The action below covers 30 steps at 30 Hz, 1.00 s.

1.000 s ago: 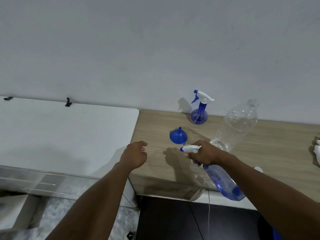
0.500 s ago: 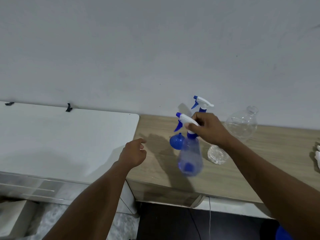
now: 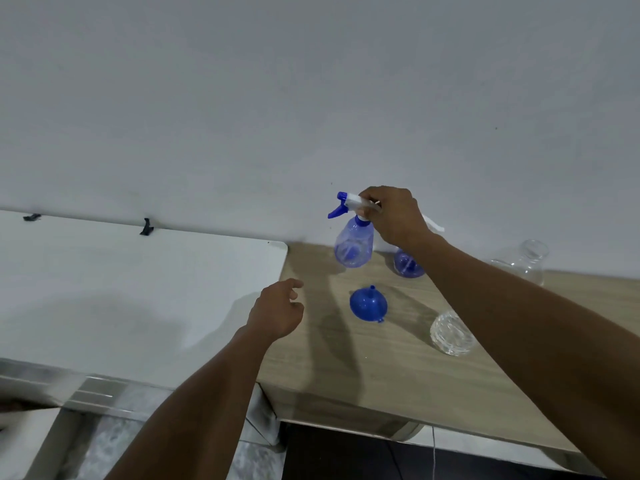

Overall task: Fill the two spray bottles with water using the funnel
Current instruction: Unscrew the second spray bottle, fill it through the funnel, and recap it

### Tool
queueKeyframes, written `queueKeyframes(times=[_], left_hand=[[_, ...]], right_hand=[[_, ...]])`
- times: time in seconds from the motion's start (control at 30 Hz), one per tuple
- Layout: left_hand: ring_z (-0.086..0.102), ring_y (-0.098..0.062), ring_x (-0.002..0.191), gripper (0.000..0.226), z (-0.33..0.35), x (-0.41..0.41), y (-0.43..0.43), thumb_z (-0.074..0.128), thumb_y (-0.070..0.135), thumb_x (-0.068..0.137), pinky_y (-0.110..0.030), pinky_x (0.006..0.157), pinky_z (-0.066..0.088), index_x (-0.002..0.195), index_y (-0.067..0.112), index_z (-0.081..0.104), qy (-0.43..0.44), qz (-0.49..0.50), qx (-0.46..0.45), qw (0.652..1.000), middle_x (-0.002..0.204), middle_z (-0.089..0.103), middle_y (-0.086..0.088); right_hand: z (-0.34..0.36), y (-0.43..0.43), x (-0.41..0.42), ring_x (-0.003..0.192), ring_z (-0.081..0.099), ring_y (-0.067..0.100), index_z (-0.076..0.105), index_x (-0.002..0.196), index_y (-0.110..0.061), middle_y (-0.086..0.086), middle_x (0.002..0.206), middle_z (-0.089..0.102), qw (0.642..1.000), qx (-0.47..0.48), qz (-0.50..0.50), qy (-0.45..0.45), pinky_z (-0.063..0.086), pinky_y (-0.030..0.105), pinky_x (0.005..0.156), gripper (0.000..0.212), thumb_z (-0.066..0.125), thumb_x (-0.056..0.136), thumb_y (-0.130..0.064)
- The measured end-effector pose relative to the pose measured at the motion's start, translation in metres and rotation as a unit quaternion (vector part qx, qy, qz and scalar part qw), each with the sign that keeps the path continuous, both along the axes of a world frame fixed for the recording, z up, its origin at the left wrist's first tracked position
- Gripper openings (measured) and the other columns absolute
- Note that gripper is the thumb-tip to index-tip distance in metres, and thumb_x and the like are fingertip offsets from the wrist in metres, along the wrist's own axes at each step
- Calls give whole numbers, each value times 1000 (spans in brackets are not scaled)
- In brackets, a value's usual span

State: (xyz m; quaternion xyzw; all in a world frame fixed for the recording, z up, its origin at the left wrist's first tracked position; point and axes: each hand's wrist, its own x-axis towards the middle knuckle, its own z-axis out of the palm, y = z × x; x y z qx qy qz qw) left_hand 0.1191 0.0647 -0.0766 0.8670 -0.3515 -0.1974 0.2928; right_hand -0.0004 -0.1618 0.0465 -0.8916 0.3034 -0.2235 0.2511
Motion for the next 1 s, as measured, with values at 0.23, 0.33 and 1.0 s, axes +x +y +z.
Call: queueKeyframes(times=[0.23,0.33,1.0], left_hand=[[62,-14,89,48,-5,-1,-8,59,20,82,-33,90,52,127,35,59,6,-12,-6,1000,107,62,13],[62,-14,93,48,-6,-3,-10,58,20,83,-35,92,52,128,36,58,9,-20,-3,1000,107,61,13],[65,-15,86,43,-9,-78,-52,58,6,79,-18,75,42,120,18,66,0,-107,-59,993,99,68,1]], right_hand=[[-38,-19,16,87,63,29,71,100,-8,9,92,71,999,9,8,33,48,41,77,15,60,90,-6],[-48,-26,23,90,63,29,67,111,-10,11,99,70,999,-5,-8,48,50,42,80,19,55,97,-11],[-98,82,-117,65,58,8,62,105,-20,-11,80,60,994,-22,-60,-89,52,32,61,15,61,90,-18]])
